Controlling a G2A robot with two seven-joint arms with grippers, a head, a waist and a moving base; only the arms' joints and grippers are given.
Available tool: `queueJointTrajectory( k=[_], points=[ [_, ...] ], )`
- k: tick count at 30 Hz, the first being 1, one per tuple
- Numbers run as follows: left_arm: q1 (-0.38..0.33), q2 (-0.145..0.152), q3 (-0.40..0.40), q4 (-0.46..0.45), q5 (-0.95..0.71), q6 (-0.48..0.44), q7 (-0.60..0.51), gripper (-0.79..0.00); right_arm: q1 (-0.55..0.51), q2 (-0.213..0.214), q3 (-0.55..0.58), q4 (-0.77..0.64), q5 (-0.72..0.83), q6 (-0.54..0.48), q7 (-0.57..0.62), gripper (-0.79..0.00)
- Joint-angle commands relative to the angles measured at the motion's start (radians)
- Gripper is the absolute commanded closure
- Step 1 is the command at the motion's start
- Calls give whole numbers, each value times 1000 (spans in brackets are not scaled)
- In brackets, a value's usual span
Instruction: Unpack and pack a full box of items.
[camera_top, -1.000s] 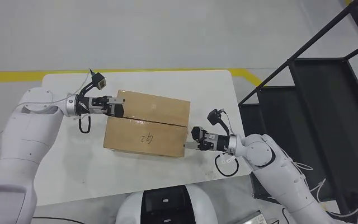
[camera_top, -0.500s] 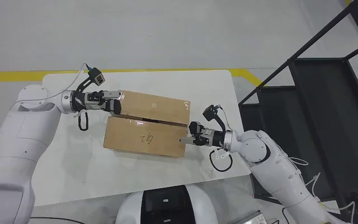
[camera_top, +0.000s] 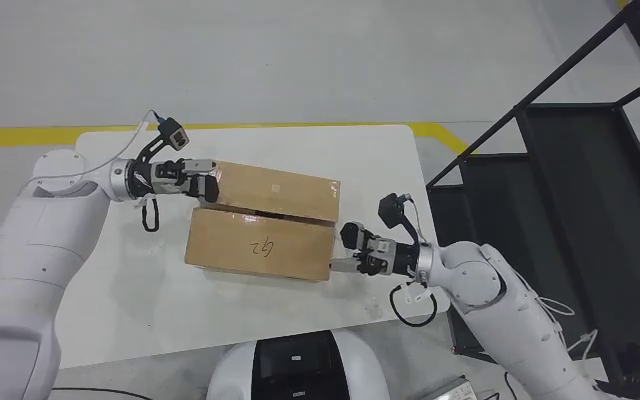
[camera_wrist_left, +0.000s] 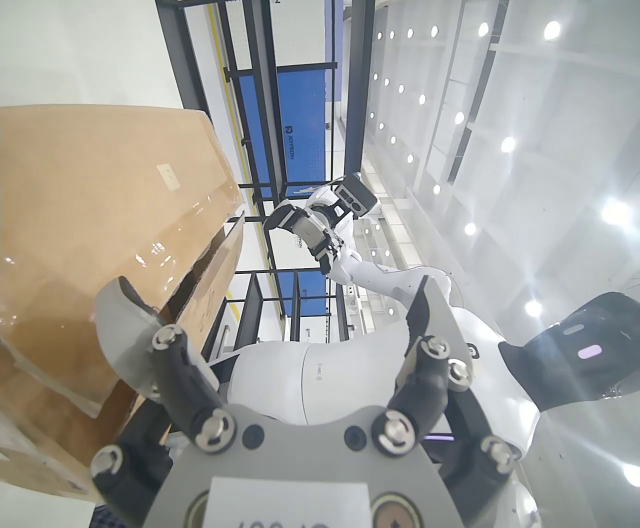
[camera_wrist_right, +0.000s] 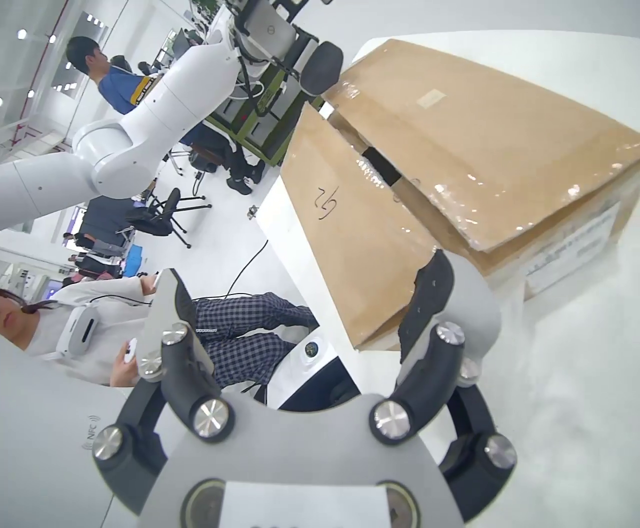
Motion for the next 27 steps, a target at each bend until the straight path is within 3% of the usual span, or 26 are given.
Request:
queueJointTrajectory(
  k=[1,12,27],
  points=[
    [-1,3,3,-6,-2,2,0,-785,27,-3,-25,17,7,12,11,-785],
    [6,34,39,-8,72,23,0,-785,92,-13,-83,83,18,25,13,-785],
    [-20,32,79,15,208,-18,19,-785,-81,12,18,61,36,-23,-1,-785]
  ],
)
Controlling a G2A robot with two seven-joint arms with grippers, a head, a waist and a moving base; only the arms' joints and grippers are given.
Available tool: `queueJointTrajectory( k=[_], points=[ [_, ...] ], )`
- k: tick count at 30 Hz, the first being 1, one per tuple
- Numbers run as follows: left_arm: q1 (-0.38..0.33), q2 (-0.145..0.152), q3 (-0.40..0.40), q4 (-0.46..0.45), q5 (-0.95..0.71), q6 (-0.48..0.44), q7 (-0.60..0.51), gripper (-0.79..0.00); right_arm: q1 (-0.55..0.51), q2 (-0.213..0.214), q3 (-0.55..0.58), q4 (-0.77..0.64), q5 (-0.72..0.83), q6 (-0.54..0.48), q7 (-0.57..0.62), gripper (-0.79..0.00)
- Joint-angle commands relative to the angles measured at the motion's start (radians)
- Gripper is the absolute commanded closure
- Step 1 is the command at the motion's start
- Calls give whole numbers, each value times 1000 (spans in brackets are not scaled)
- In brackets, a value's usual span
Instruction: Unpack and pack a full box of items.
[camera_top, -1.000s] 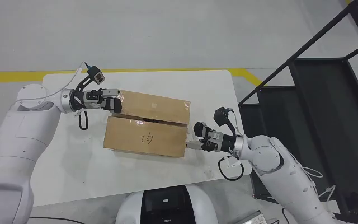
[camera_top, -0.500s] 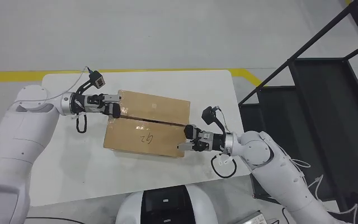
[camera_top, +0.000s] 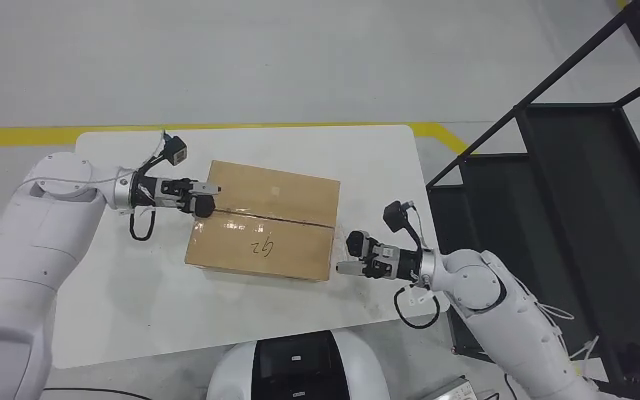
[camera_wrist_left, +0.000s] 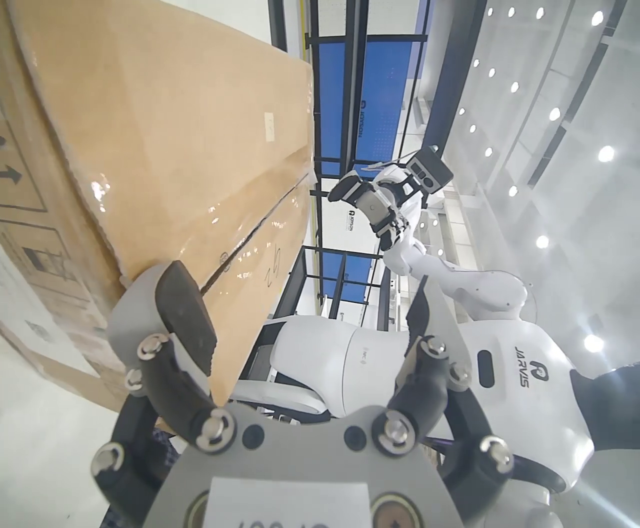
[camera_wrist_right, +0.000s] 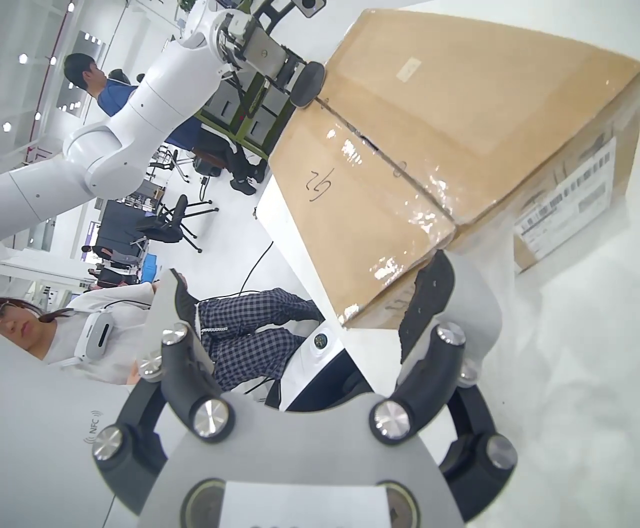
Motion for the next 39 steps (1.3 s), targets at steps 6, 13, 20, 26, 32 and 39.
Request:
queueJointTrajectory(
  k=[6,13,20,26,32,39],
  points=[
    [3,-6,-1,-24,6,6,9,-785,-19,-5,-69,15,-15,14,9,-785],
    [5,-6,-2,-29,2,6,10,-785,26,-19,-149,73,-54,69,-12,-785],
    [5,-6,-2,-29,2,6,10,-785,95,-37,-206,151,-59,134,-55,-785],
    [5,-6,-2,-29,2,6,10,-785,127,-51,-243,173,-52,166,-104,-785],
    [5,-6,-2,-29,2,6,10,-785,143,-64,-257,209,-44,221,-206,-785],
    [5,-6,-2,-29,2,6,10,-785,115,-65,-208,236,6,222,-301,-785]
  ],
)
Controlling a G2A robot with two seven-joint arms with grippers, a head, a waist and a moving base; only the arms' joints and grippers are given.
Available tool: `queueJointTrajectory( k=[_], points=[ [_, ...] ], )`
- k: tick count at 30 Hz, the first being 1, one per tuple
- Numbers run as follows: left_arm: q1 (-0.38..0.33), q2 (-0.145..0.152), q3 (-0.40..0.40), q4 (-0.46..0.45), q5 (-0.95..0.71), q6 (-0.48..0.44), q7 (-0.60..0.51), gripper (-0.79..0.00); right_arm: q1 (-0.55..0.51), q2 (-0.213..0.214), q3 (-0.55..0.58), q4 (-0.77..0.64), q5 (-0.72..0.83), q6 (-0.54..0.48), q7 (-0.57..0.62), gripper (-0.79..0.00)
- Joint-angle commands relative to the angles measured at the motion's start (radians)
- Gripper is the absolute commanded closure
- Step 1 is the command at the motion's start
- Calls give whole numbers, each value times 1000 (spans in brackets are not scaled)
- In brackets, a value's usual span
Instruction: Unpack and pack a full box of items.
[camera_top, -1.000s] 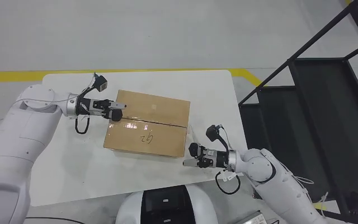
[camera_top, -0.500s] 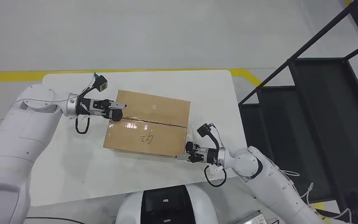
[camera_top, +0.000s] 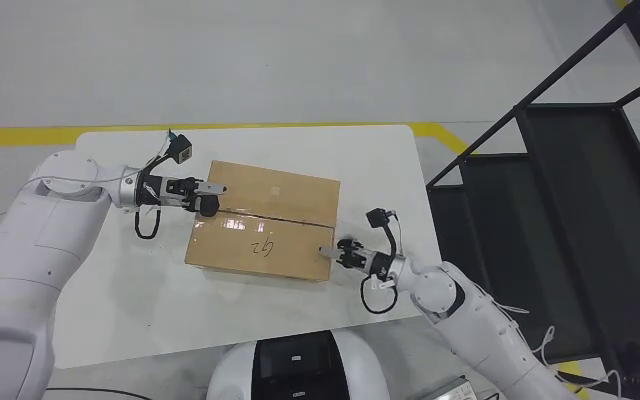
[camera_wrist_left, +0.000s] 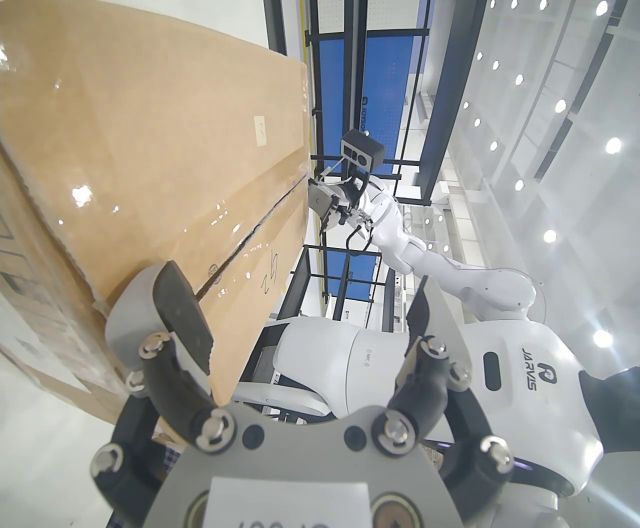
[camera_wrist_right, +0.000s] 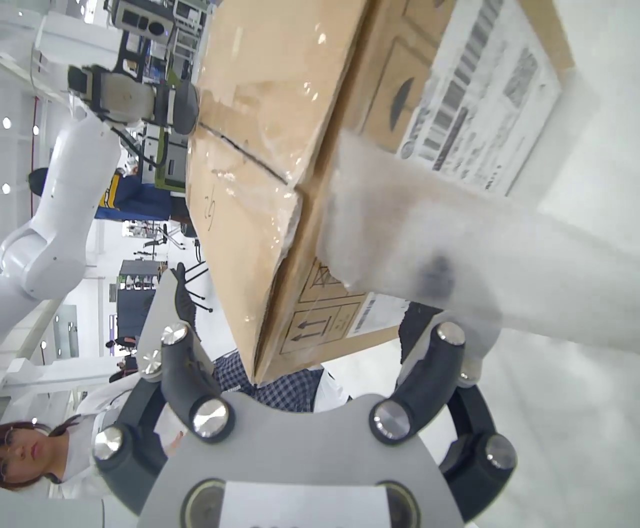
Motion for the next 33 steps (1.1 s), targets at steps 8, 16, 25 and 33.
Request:
queueJointTrajectory(
  k=[8,16,25,33],
  points=[
    [0,0,0,0,0,0,0,-785,-29,0,68,17,71,-36,-77,-785],
    [0,0,0,0,0,0,0,-785,-52,-5,106,28,107,-163,-171,-785],
    [0,0,0,0,0,0,0,-785,-45,-20,122,53,163,-242,-263,-785],
    [0,0,0,0,0,0,0,-785,-71,-24,159,25,122,-328,-320,-212]
  ],
)
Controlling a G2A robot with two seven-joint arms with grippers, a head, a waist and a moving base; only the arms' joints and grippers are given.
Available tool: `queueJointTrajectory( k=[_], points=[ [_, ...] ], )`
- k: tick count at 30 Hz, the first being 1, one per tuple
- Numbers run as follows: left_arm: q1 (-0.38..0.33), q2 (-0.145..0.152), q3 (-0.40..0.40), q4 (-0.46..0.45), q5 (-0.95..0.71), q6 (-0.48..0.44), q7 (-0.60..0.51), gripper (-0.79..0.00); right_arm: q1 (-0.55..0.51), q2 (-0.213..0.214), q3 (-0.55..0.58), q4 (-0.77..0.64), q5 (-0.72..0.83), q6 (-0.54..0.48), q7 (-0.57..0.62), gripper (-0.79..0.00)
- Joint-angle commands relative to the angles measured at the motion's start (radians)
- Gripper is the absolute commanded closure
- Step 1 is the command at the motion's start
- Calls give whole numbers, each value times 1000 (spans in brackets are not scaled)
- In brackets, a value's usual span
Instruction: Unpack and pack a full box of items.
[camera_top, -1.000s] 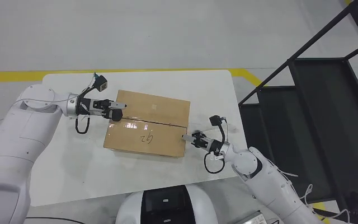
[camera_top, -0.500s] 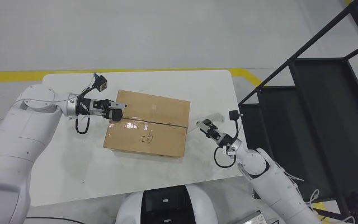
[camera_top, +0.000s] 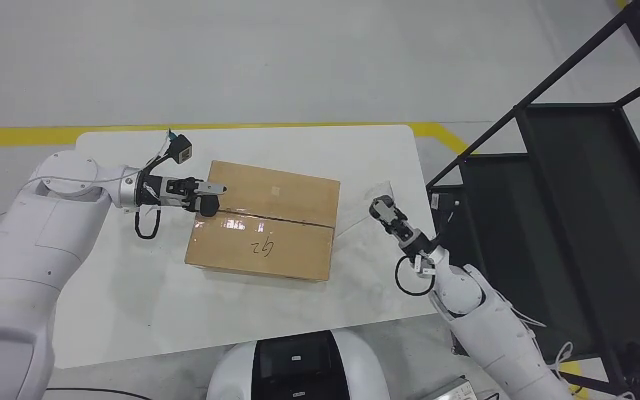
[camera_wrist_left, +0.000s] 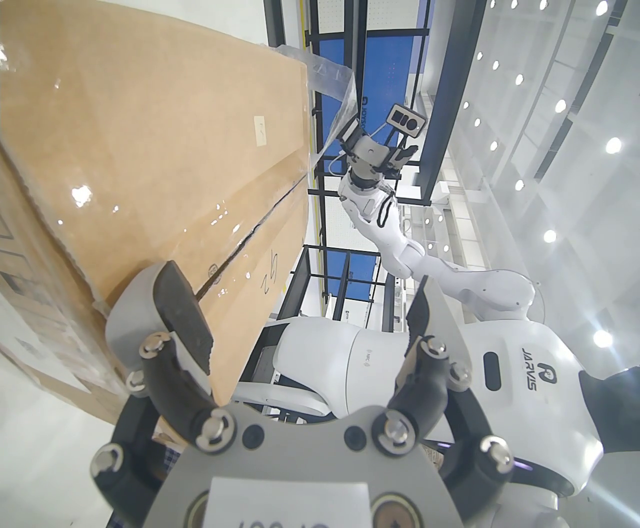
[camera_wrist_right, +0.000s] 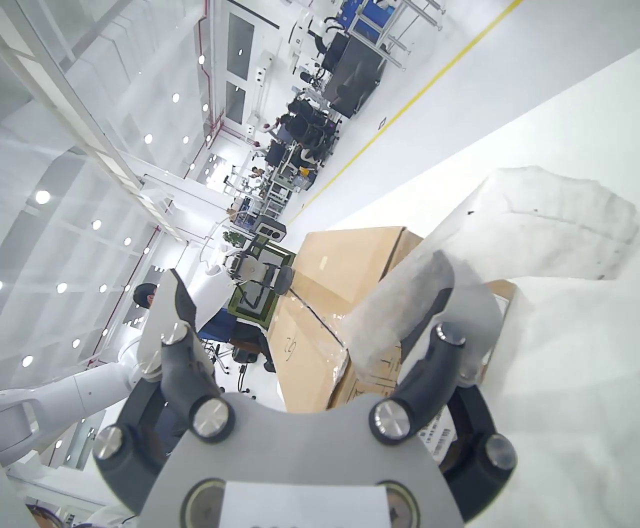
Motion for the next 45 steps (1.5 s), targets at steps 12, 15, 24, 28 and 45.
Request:
queueJointTrajectory(
  k=[12,15,24,28,45],
  points=[
    [25,5,-11,-41,25,22,53,-785,-48,-7,37,-97,-108,13,-46,0],
    [37,11,-22,-58,39,31,64,-785,-50,-9,30,-131,-139,26,-32,0],
    [62,19,-45,-79,66,47,86,-785,15,-26,-46,-176,-203,73,26,0],
    [70,22,-55,-82,71,49,86,-785,58,-34,-86,-158,-209,111,75,0],
    [97,31,-93,-102,74,50,82,-785,204,-75,-224,-102,-329,229,116,0]
  ],
)
